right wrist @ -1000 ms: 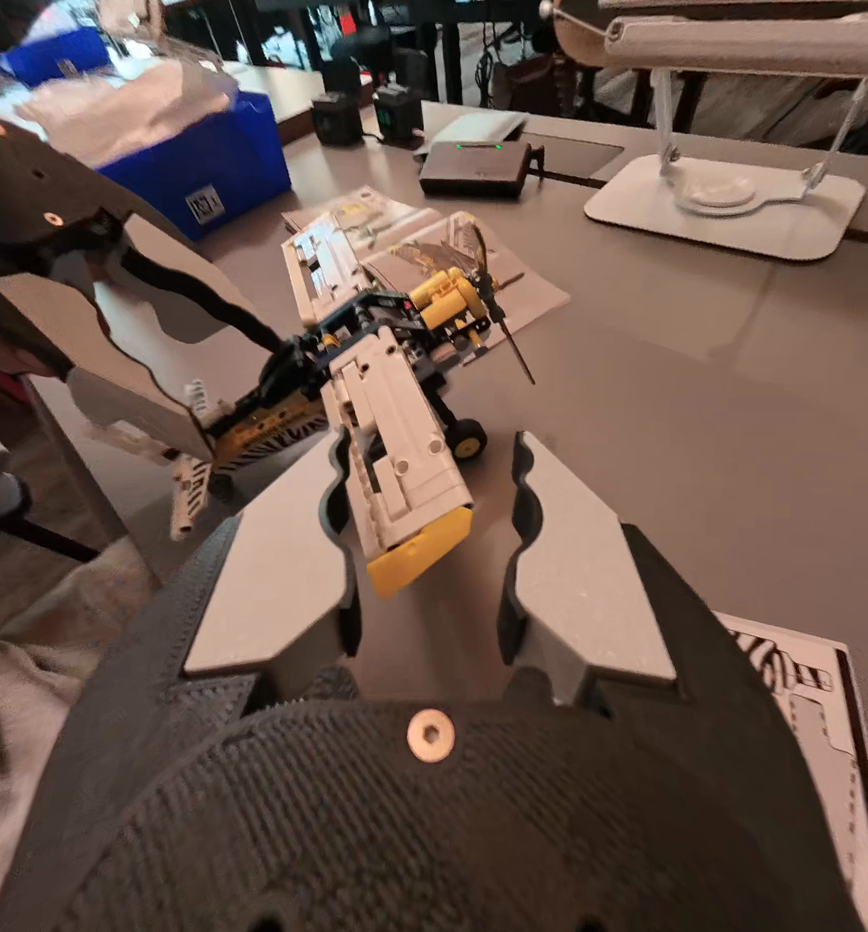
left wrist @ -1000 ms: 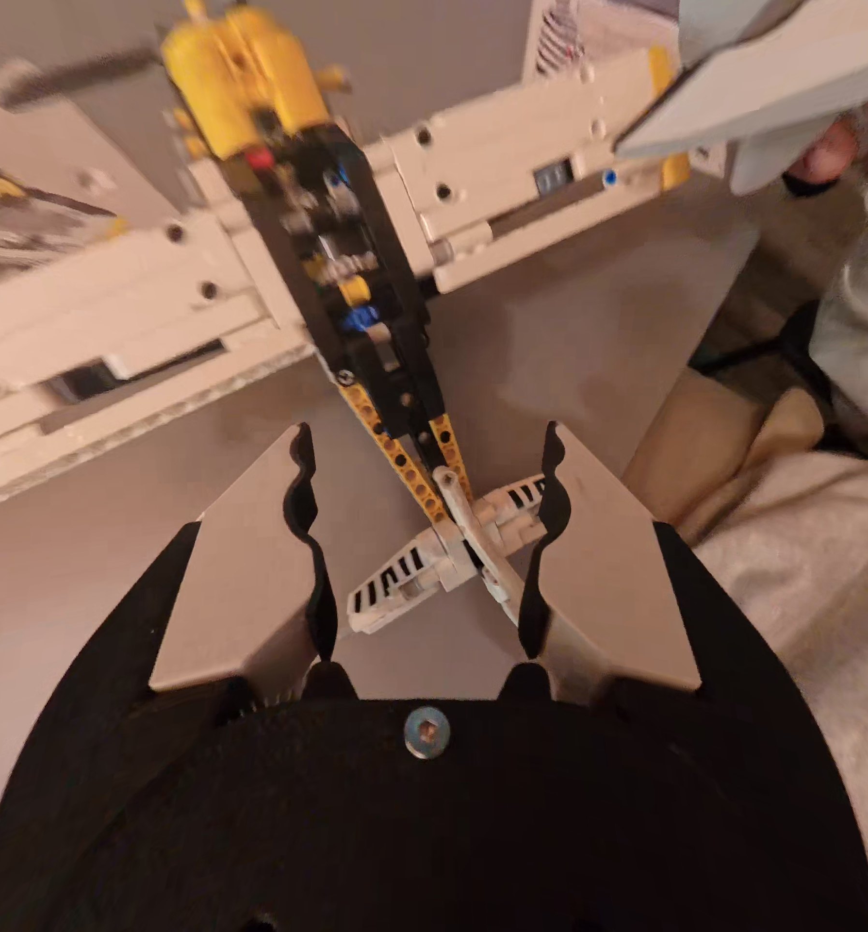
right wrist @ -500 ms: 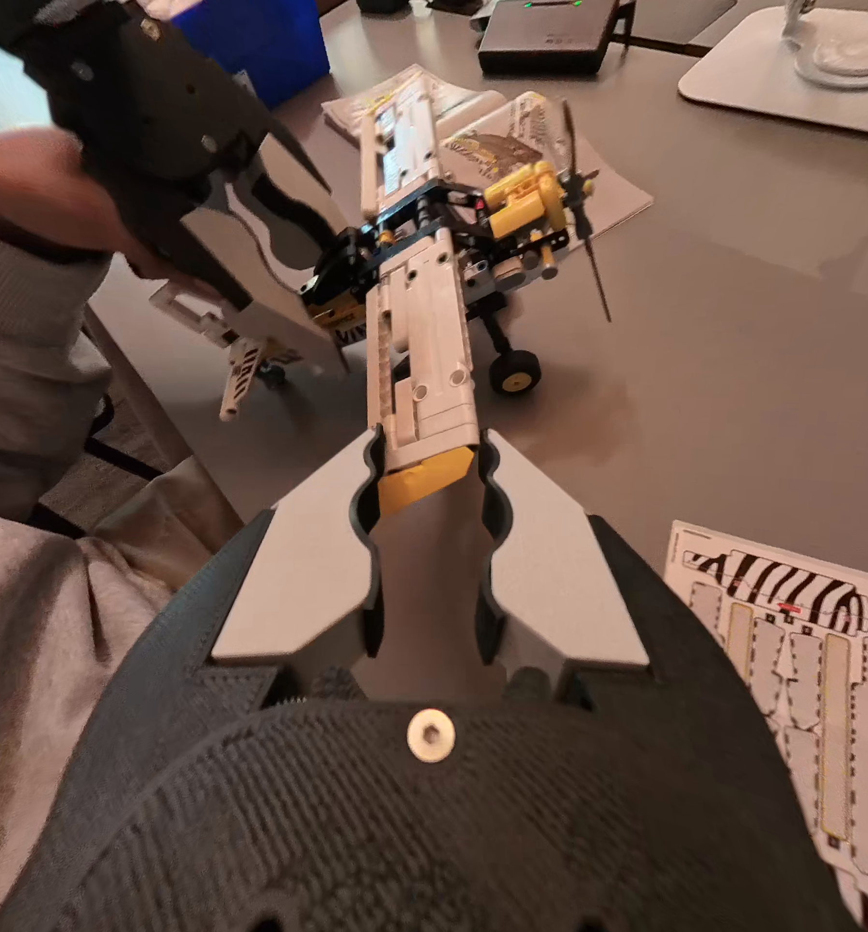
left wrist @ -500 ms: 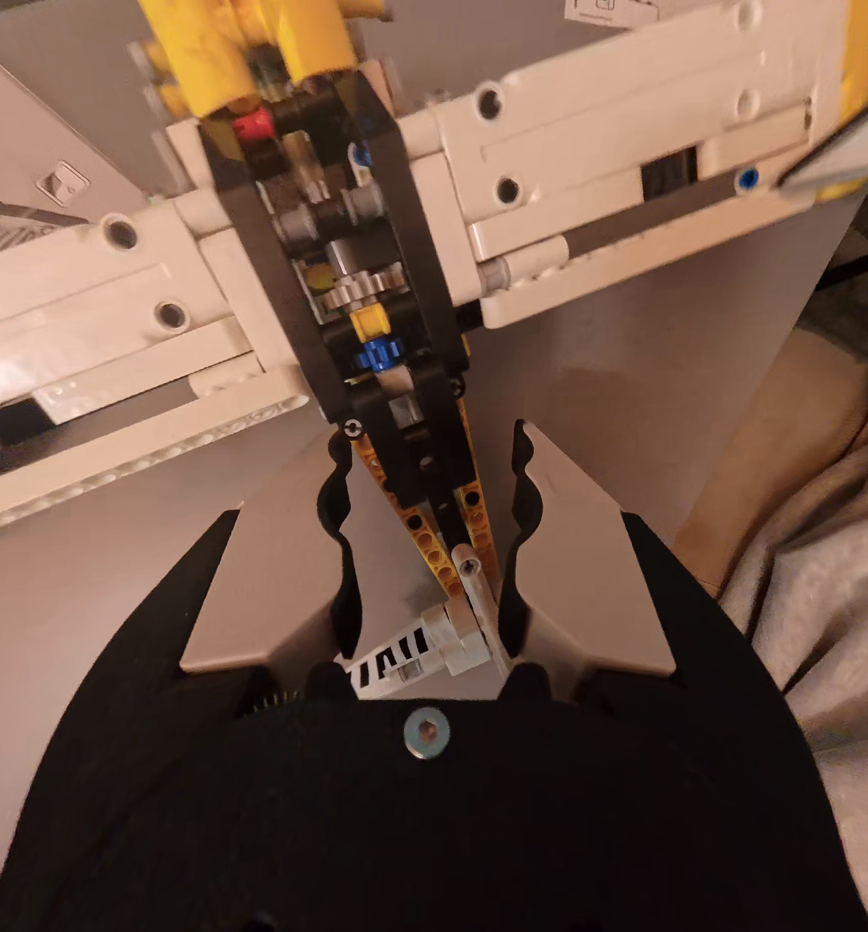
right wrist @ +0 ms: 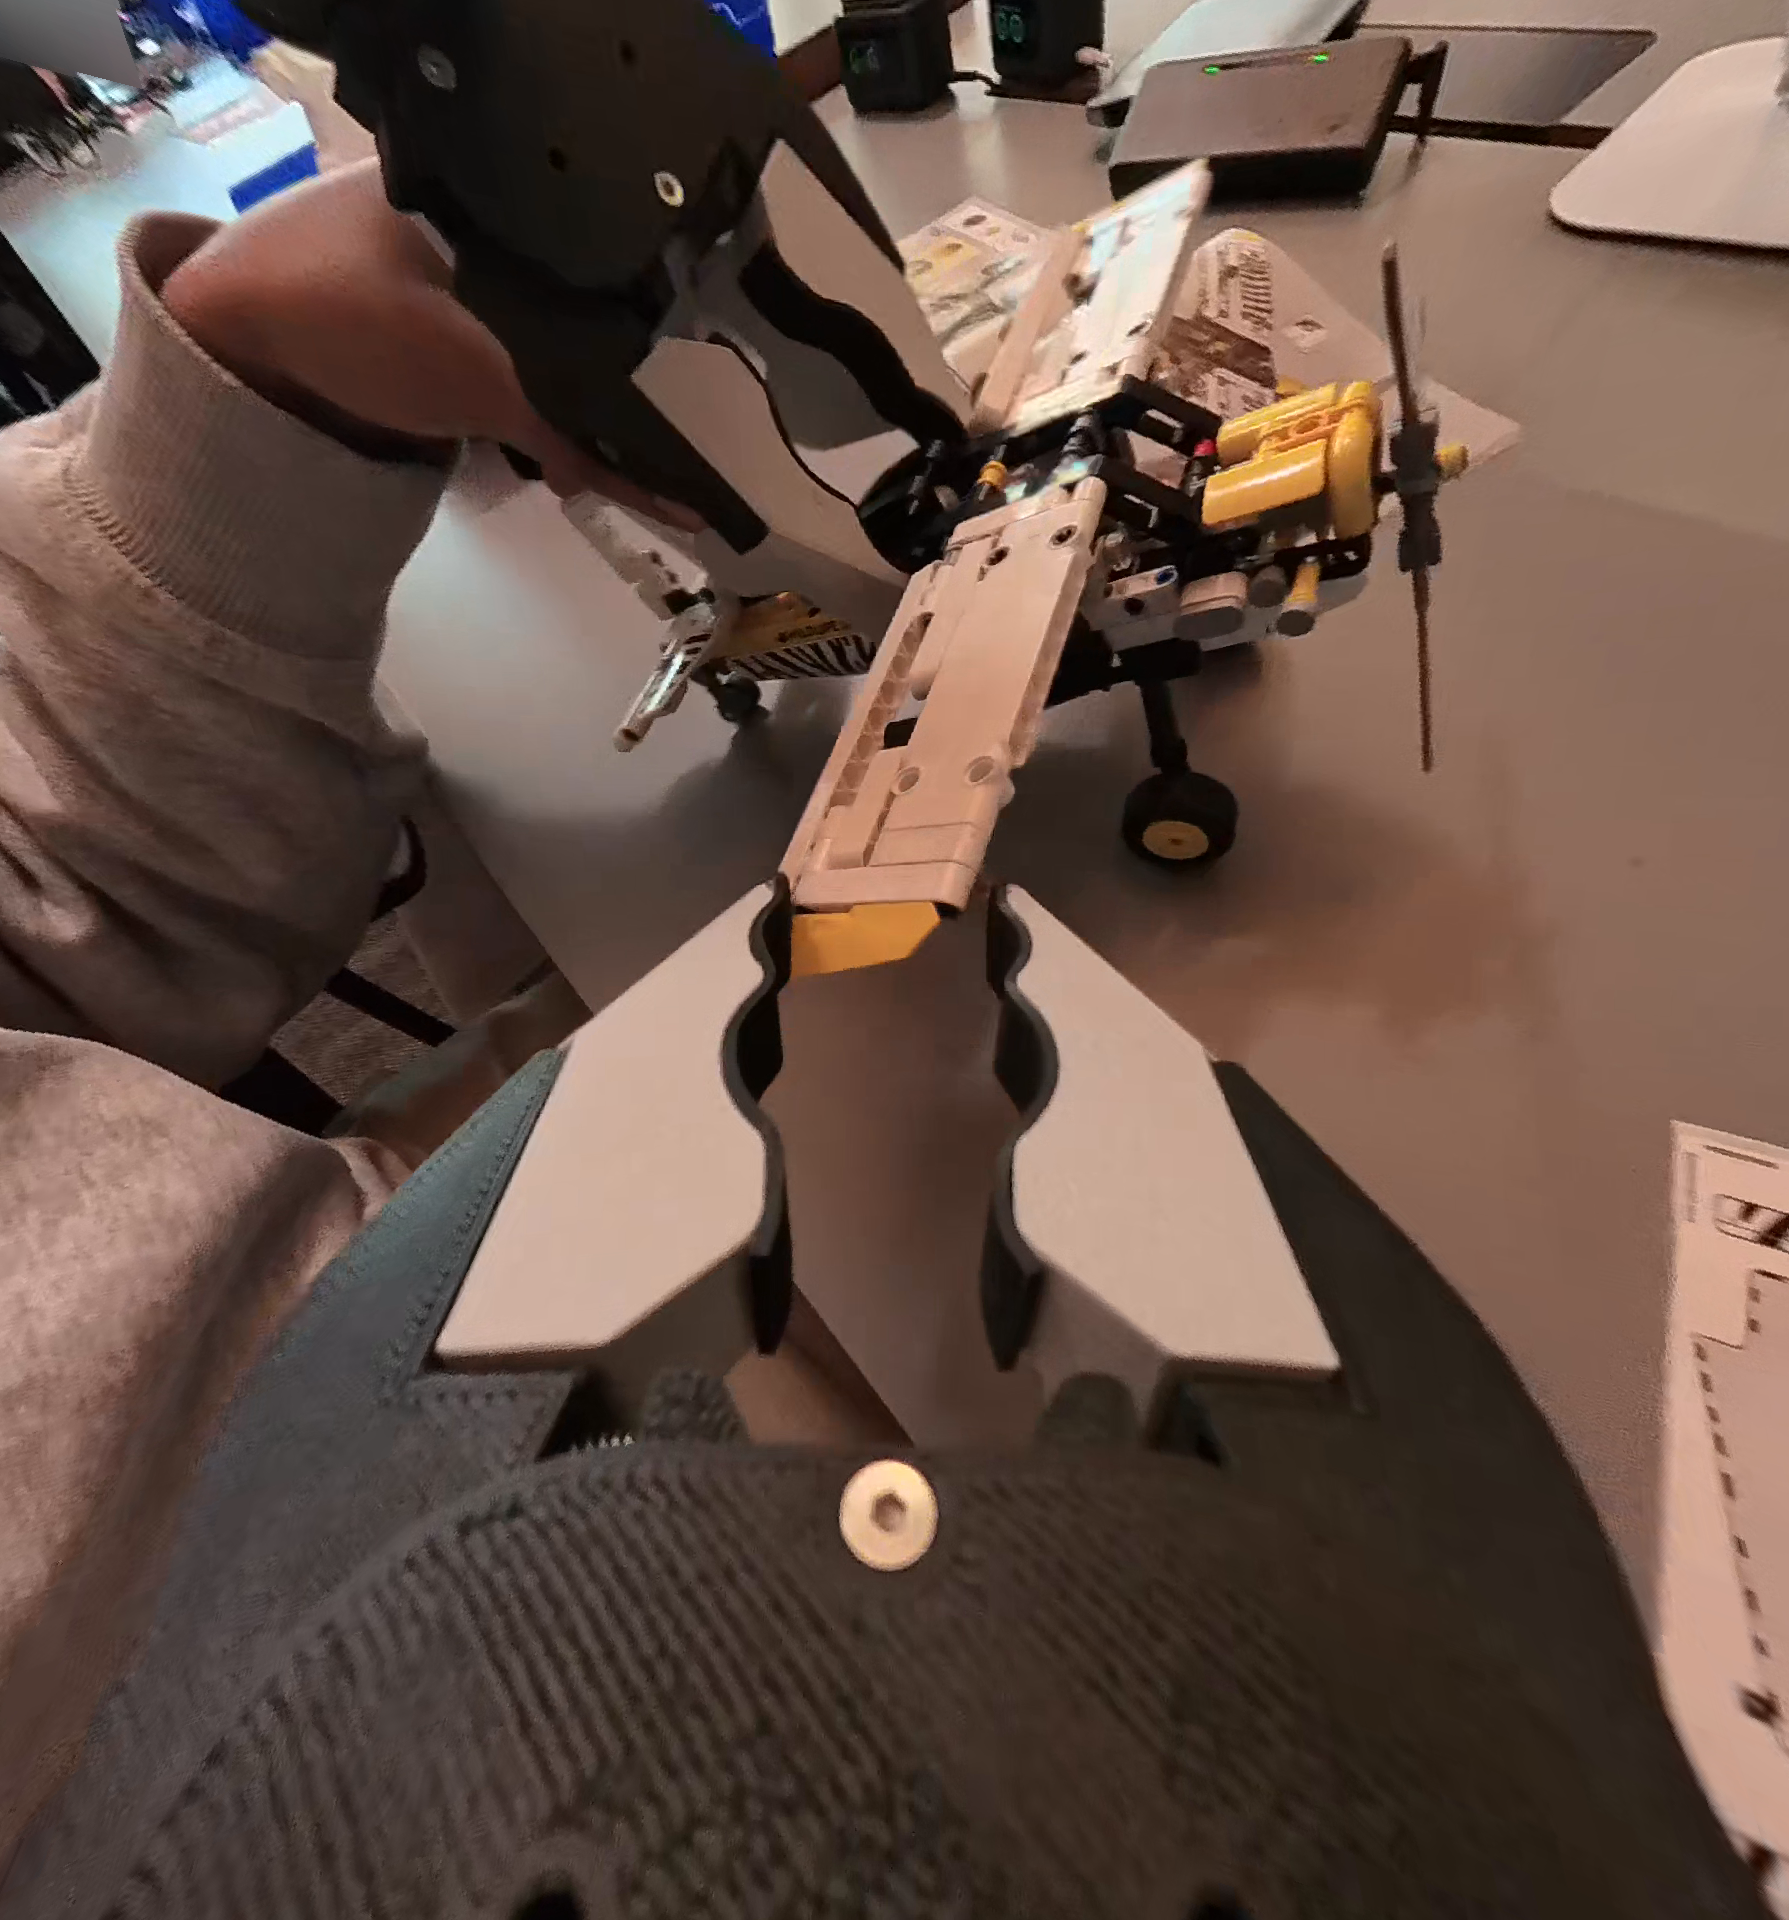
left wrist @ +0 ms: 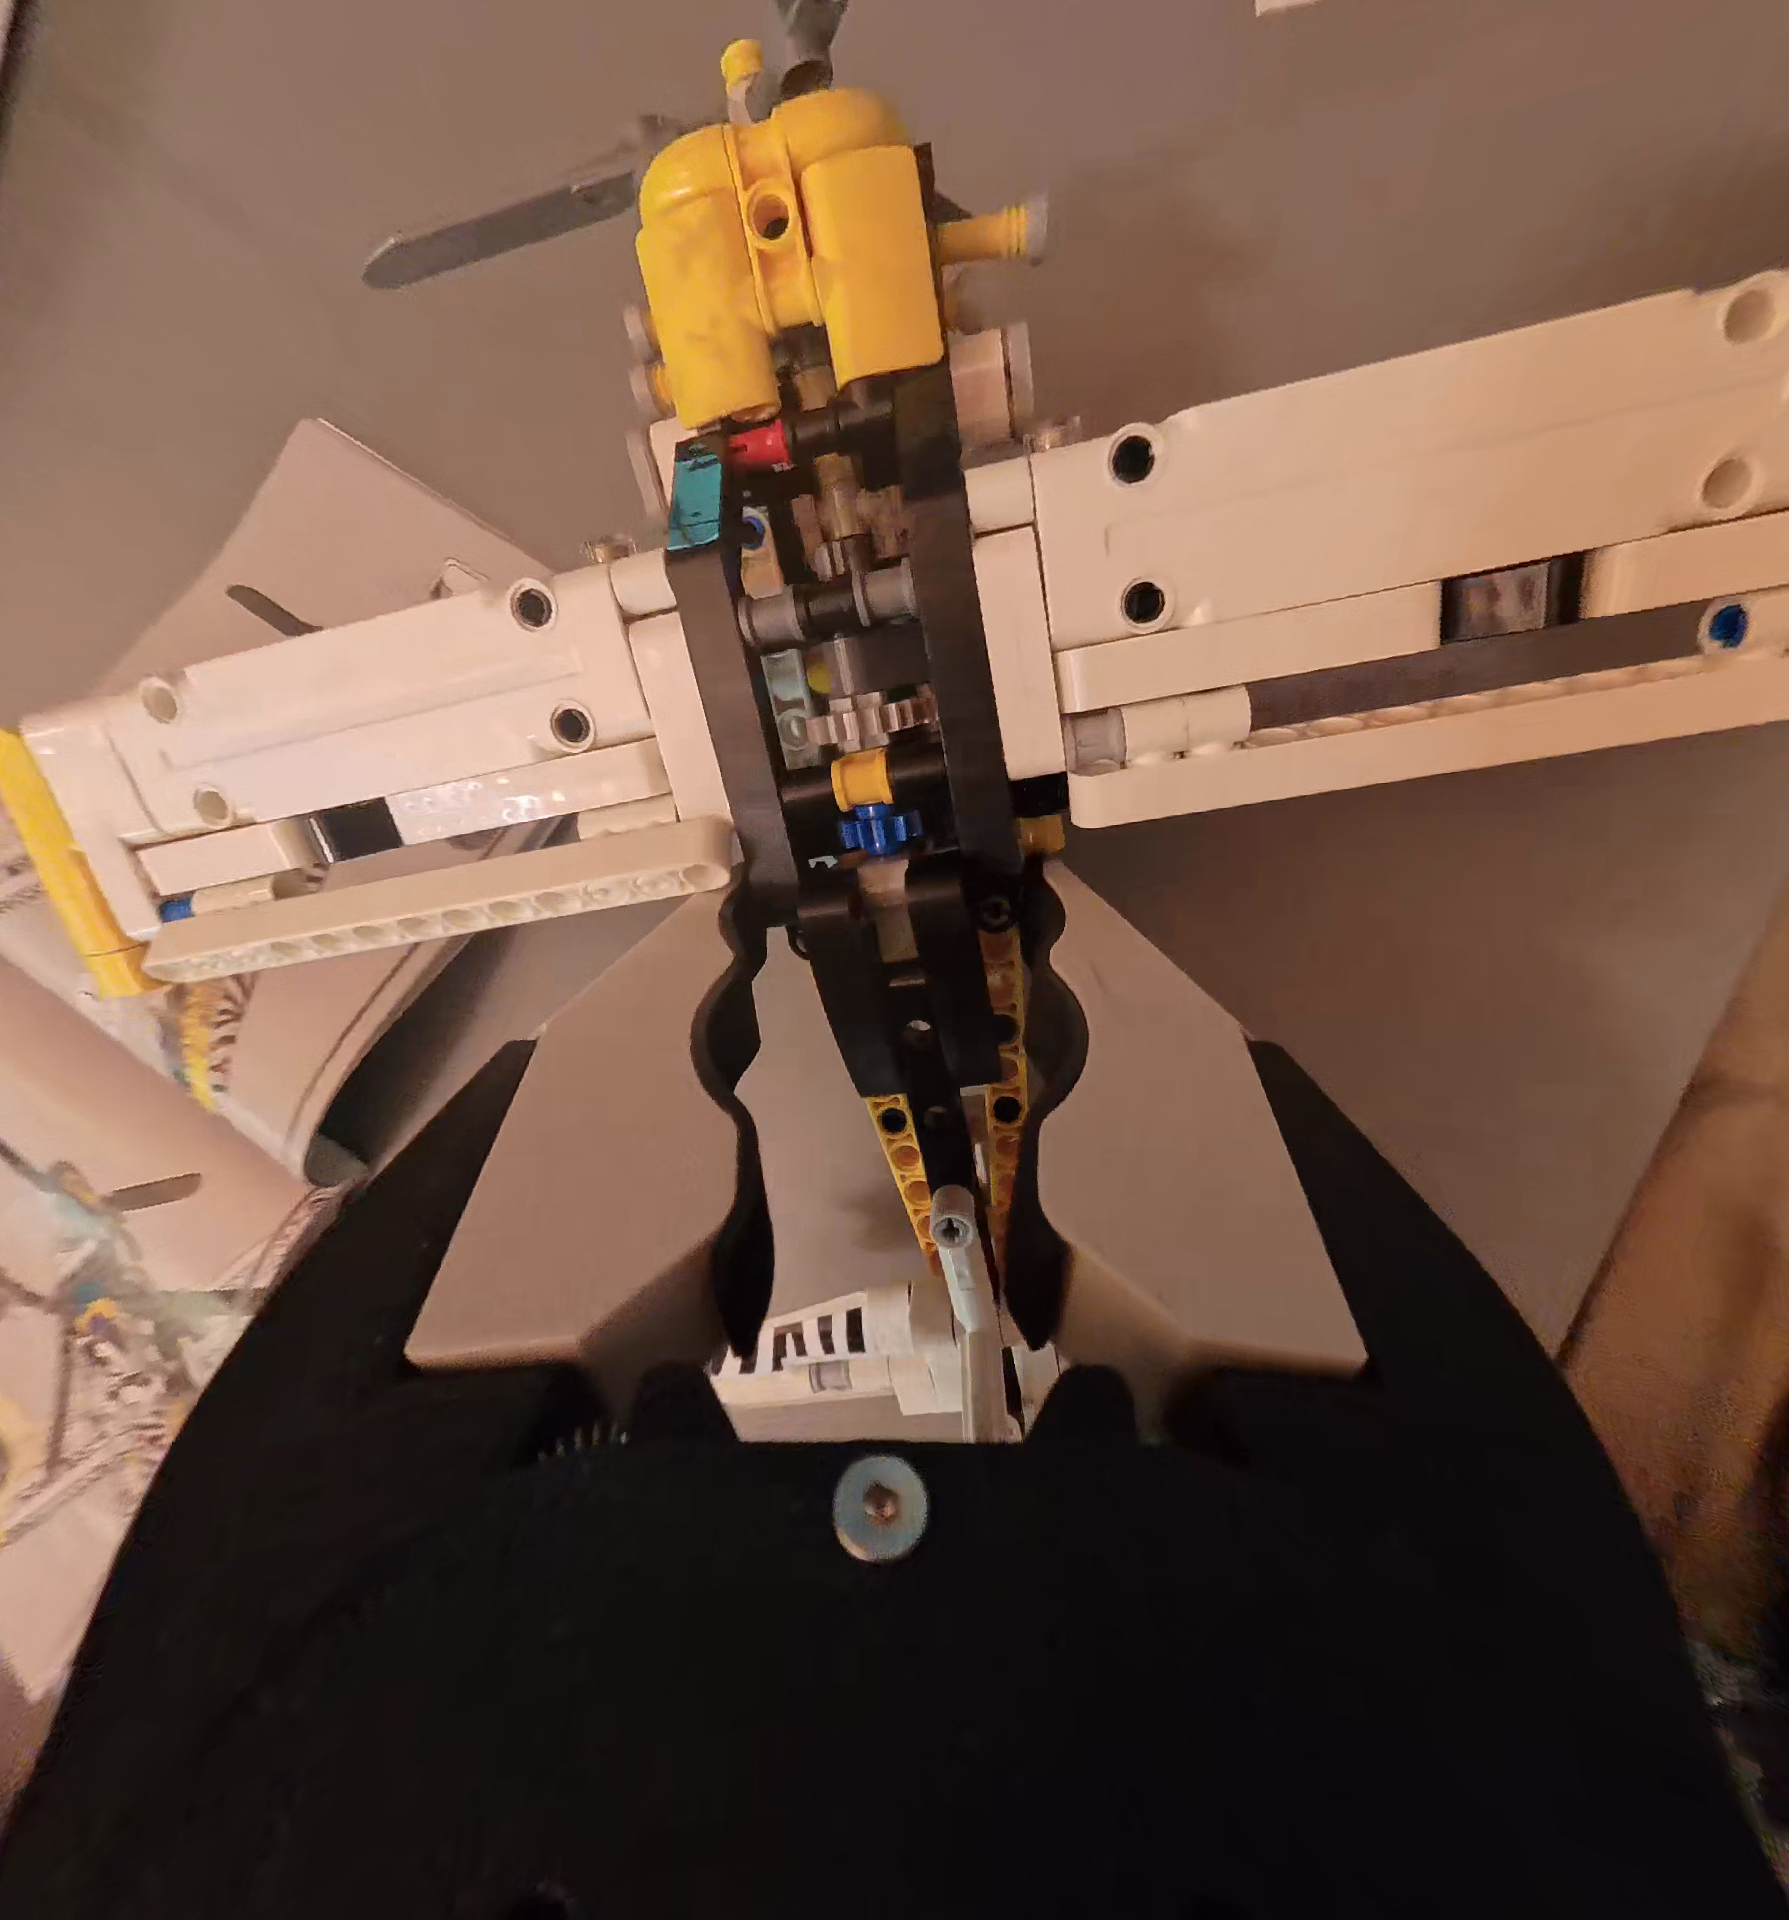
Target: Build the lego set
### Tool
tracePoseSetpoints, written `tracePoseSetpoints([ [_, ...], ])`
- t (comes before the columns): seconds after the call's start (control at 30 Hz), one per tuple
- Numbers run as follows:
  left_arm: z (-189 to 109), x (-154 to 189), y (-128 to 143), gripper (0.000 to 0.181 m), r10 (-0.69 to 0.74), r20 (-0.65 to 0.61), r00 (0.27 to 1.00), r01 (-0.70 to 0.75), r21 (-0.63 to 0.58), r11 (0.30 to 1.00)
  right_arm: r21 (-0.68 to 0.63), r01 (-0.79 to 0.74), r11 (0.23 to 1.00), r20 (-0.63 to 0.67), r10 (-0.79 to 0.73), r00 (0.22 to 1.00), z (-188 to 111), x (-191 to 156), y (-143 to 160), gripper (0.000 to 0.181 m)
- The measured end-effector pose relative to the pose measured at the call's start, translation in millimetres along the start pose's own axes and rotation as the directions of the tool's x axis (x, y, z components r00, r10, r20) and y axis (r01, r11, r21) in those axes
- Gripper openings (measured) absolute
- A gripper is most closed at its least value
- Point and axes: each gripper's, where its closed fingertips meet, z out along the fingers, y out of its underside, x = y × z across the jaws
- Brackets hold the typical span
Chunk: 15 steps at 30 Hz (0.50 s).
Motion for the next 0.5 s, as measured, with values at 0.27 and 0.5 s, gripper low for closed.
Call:
tracePoseSetpoints([
  [0.27, -17.6, -7.8, 19.9, 0.052, 0.017, 0.034, 0.999, -0.015, -0.058, 0.998, 0.014, -0.011, 1.000, 0.096, 0.010, 0.995, 14.0, -26.0, -1.7, 0.035],
  [0.5, -35.1, -7.1, 27.0, 0.049, -0.026, 0.023, 0.999, 0.027, -0.024, 0.999, 0.025, 0.028, 0.999, 0.102, -0.030, 0.994, 8.4, -24.1, -8.3, 0.037],
])
